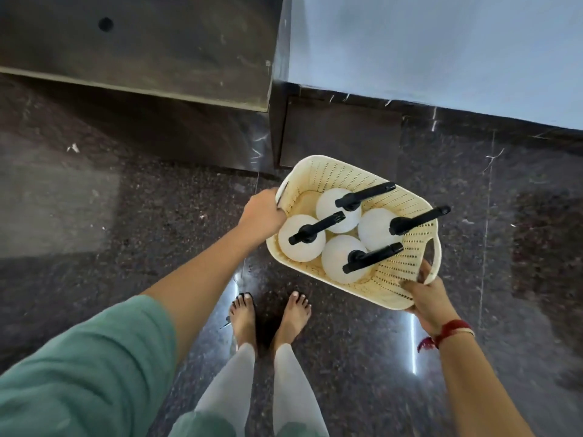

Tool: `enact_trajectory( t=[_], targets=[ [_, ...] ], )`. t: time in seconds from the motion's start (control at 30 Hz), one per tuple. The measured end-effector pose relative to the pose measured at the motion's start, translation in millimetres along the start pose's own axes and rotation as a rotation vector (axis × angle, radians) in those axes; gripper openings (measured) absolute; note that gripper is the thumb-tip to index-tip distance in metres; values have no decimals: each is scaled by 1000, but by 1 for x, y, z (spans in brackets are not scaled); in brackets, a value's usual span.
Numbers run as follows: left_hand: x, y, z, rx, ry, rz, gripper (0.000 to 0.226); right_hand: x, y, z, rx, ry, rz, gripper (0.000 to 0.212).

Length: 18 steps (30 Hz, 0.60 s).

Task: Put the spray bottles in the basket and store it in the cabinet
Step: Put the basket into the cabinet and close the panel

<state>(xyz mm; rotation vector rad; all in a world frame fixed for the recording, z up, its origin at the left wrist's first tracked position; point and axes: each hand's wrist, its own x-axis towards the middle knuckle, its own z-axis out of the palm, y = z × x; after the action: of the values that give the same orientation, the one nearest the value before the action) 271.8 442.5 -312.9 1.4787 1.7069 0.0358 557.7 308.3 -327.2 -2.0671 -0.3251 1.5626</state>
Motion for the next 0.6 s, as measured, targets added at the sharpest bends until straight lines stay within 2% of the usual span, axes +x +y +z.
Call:
enact_trajectory(
  t=[0.2,0.3,0.37,0.4,0.43,0.47,0.53,0.6],
  targets=[
    [23,10,-4,85,-100,22,11,4,13,0,86,16,8,57],
    [17,7,-23,-60,-141,96,51,-3,21,7,145,48,25,54],
    [12,-1,-39,-16,64,312,55,-8,26,9,186,68,37,54],
    [13,-6,-45,155,188,461,52,-11,29,8,206,75,38,55],
    [15,-8,-48,433,289,586,48,-14,32,7,226,81,40,55],
    [17,-5,-51,763,323,652,48,-17,35,5,240,88,45,55],
    [26,2,-52,1270,218,606,57,-20,41,1,249,112,63,55],
    [35,13,-55,1537,111,463,66,-20,47,-3,264,133,84,54]
  ],
)
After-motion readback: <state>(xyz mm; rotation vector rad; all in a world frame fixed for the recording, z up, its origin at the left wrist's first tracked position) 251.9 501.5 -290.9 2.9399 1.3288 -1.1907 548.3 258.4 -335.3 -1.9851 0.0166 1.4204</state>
